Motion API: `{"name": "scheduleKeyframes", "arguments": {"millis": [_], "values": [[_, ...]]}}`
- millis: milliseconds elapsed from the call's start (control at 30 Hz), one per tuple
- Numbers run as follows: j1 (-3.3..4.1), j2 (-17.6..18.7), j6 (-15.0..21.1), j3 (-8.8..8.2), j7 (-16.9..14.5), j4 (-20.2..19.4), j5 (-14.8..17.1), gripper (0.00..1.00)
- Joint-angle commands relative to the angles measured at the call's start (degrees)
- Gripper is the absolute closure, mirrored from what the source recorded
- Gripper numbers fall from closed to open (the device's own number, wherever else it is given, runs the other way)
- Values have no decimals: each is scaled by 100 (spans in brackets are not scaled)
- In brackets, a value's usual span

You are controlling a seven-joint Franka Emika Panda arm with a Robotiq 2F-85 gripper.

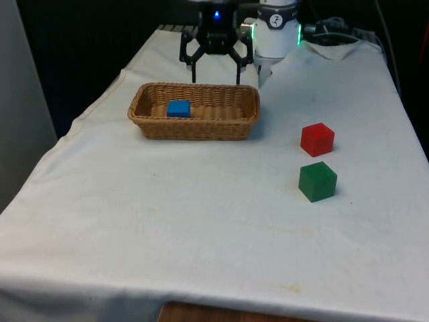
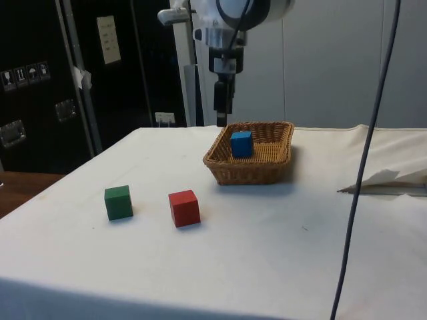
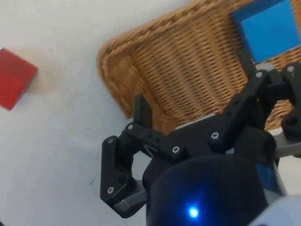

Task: Pick up exactly two blocks and place them into the basket.

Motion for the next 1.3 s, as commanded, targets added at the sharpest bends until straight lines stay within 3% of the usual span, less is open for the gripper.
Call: {"name": "scheduleKeyframes", "arguments": {"millis": [0, 33, 67, 133, 300, 333, 367, 500, 600, 633, 667, 800, 867, 900, 1000, 1133, 1167, 1267], "values": [[40, -6, -40, -6, 212, 34, -201, 0], [40, -40, -69, 29, 281, 34, -252, 0], [6, -80, -57, 63, 143, 6, -109, 0], [40, -138, -138, 132, 476, 52, -390, 0], [40, -292, -252, 350, 831, 92, -625, 0], [17, -321, -229, 384, 710, 57, -493, 0], [40, -309, -275, 390, 888, 97, -659, 0], [52, -350, -309, 573, 1140, 120, -779, 0], [57, -338, -304, 699, 1272, 138, -814, 0], [34, -384, -292, 688, 1112, 92, -676, 0], [57, -332, -304, 733, 1312, 143, -825, 0], [63, -309, -304, 928, 1530, 172, -894, 0], [74, -292, -304, 1003, 1610, 183, -911, 0], [52, -350, -292, 1008, 1461, 132, -773, 0], [80, -275, -309, 1152, 1765, 206, -945, 0], [86, -258, -304, 1301, 1896, 223, -951, 0], [63, -286, -292, 1312, 1770, 189, -831, 0], [97, -218, -281, 1421, 1994, 223, -934, 0]]}}
